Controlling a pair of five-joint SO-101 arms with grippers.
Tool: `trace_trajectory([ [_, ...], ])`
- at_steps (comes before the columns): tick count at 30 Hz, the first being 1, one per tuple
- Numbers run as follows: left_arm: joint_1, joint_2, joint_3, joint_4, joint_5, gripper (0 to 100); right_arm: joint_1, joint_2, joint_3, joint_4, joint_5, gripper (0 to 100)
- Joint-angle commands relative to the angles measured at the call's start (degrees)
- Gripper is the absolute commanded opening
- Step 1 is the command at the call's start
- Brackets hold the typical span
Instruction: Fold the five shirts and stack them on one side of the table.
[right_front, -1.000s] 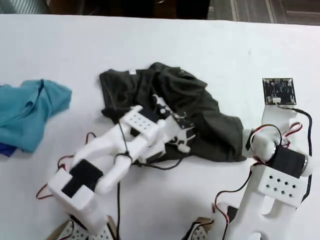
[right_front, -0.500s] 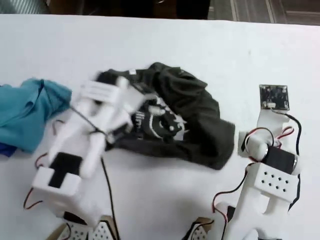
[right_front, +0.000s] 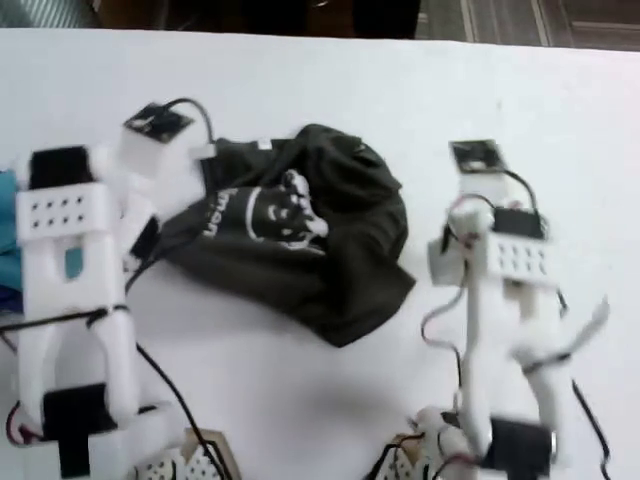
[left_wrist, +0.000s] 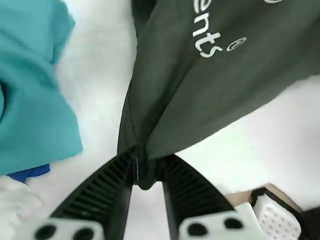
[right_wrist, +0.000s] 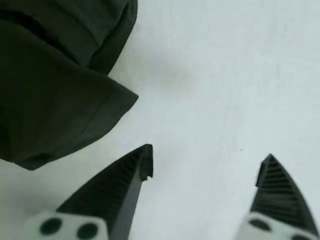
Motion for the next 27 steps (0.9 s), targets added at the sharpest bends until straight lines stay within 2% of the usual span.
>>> trace_trajectory([
  [1,-3.8,-4.8,4.4,-6.2,-0.1,2,-5.6,7.7,-6.7,4.5,-0.5,26.5],
  [4,-4.7,-5.6,8.4,-10.4,-0.1,2,-12.1,12.1,-9.8,8.2,-0.4,22.8],
  [9,-4.7,-5.7,9.9,-11.0,0.0,2,-18.9,16.7,-12.6,9.0,-0.3,25.5],
  [21,-4.9,-5.8,9.4,-11.0,0.0,2,-20.0,31.5,-13.4,0.0,-0.1,24.7],
  [24,-4.9,-5.8,9.5,-11.0,0.0,2,-19.8,33.7,-13.4,-1.3,-0.1,17.7],
  [27,-4.9,-5.8,9.5,-11.0,0.0,2,-19.8,34.1,-14.3,-1.3,-0.1,3.4],
])
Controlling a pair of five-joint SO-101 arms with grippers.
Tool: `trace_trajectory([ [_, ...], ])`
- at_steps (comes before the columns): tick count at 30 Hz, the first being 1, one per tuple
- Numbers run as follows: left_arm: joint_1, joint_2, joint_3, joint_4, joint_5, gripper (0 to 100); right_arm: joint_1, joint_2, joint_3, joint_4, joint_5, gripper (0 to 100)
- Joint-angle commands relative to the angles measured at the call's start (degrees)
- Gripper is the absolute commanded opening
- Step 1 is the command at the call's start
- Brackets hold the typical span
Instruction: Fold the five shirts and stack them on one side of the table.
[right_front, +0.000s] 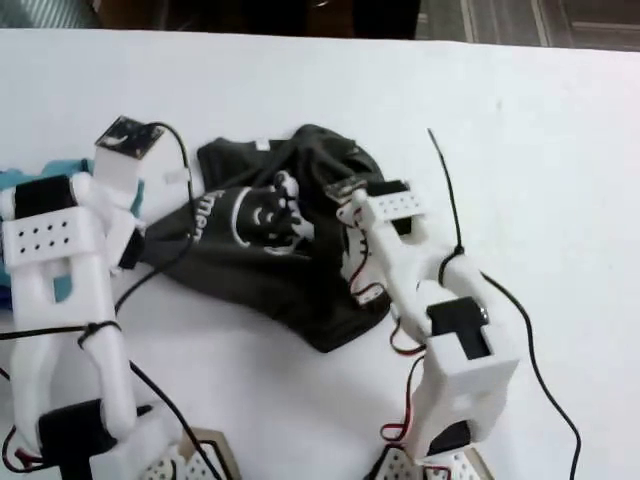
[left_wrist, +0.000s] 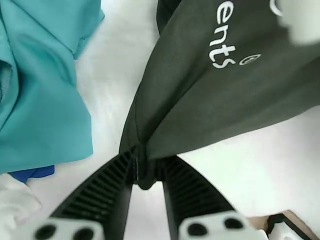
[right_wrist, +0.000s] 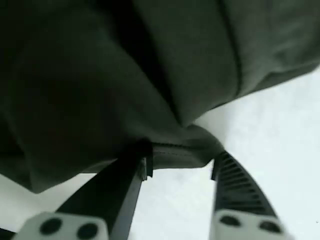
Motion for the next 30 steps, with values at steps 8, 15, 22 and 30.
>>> trace_trajectory([
  [8,-0.7,-2.5,-0.7,-0.9,0.2,2,5.1,-13.1,-3.2,0.3,0.1,1.9],
  [15,-0.3,-2.5,-10.1,-1.1,1.0,2,11.6,-35.7,-3.2,0.2,4.6,1.9],
  [22,9.1,-2.2,-16.0,-0.7,6.7,2,19.6,-48.0,-3.1,0.0,7.8,1.9],
  [30,21.5,-2.0,-12.6,-3.2,9.4,2,28.0,-48.9,0.6,-2.5,7.4,2.0],
])
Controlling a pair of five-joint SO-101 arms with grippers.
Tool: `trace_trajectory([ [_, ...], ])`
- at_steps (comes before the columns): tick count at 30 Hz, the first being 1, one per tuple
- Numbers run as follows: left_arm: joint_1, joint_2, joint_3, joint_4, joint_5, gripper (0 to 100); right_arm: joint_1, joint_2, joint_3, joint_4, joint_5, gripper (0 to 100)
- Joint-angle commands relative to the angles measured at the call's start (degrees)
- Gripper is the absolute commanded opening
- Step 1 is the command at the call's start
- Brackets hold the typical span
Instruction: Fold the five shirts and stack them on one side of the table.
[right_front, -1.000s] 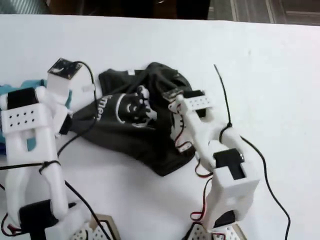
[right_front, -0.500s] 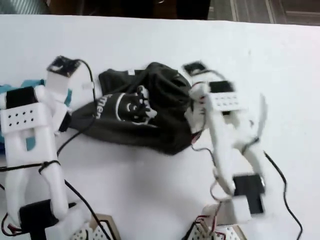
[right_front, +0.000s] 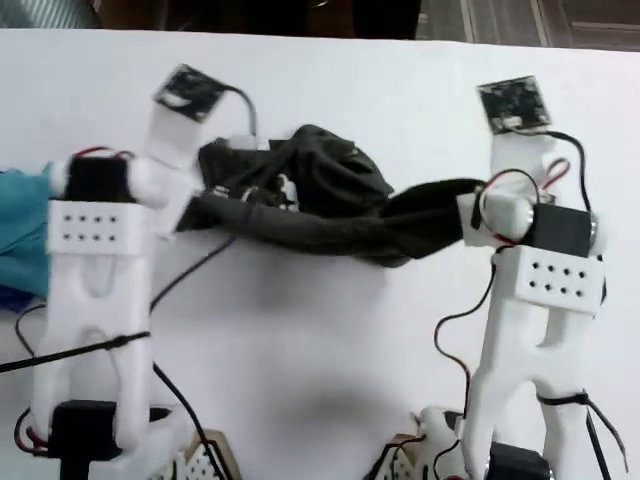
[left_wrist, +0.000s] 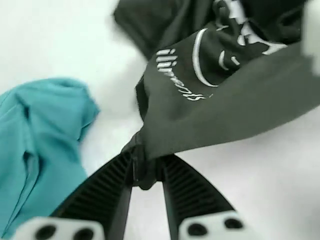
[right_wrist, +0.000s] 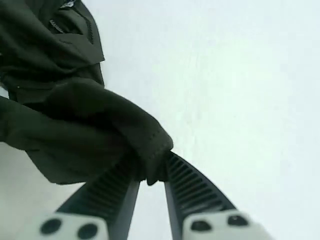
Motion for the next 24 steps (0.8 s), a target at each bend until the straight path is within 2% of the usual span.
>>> trace_trajectory([
  [1,3.5,-2.0,1.9,-2.5,0.7,2,2.7,-2.9,1.8,-1.1,0.0,2.0],
  [5,3.3,-2.0,9.5,-6.4,0.4,2,2.6,-2.9,6.0,5.9,0.4,2.0],
  [12,-1.1,-2.2,18.8,-11.9,0.4,2,2.5,-3.0,11.0,16.0,0.9,2.0],
  [17,-5.4,-2.4,19.1,-12.2,0.3,2,-1.2,-3.0,15.7,21.1,9.5,2.0],
  [24,-10.0,-2.5,19.6,-11.9,0.3,2,-3.8,-3.0,20.0,21.0,18.9,2.0],
])
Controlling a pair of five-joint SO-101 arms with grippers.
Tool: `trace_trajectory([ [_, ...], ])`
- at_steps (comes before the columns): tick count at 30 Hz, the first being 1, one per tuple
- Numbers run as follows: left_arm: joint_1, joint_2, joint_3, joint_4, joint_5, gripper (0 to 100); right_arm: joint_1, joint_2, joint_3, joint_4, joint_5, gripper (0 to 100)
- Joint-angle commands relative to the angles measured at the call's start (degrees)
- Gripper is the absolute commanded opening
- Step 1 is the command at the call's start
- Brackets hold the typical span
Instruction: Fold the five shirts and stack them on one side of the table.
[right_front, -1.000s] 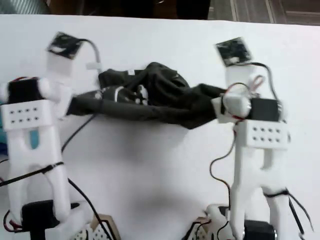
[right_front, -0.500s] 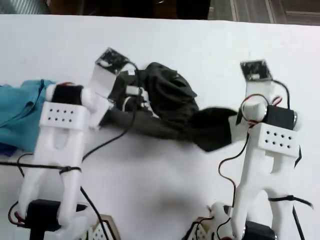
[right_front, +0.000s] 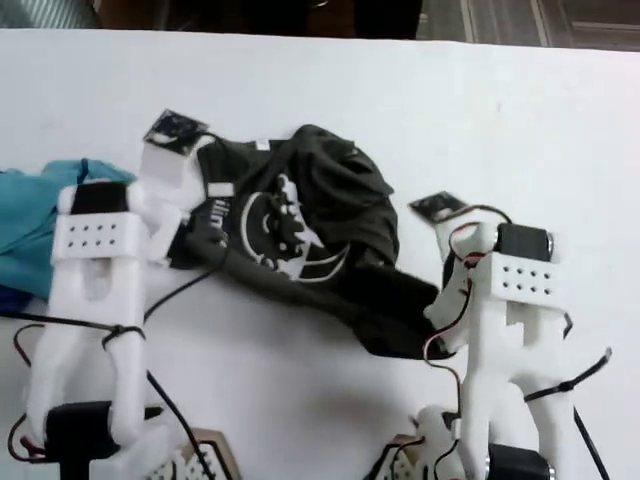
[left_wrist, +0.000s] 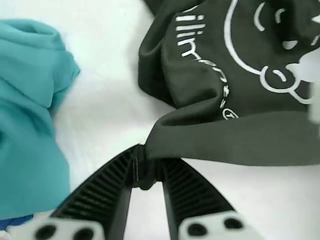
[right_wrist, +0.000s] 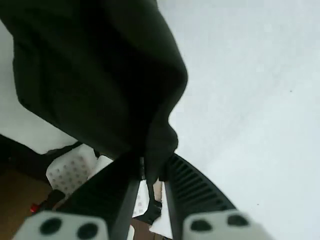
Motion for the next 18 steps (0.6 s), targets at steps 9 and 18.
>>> trace_trajectory([
  [9,-2.5,-2.0,-0.3,-0.9,0.0,2,-2.6,-3.0,-0.2,-1.5,12.5,9.1],
  [18,-2.7,-2.0,-0.4,-0.9,0.0,2,-3.3,-3.0,-7.9,0.6,10.8,31.9],
])
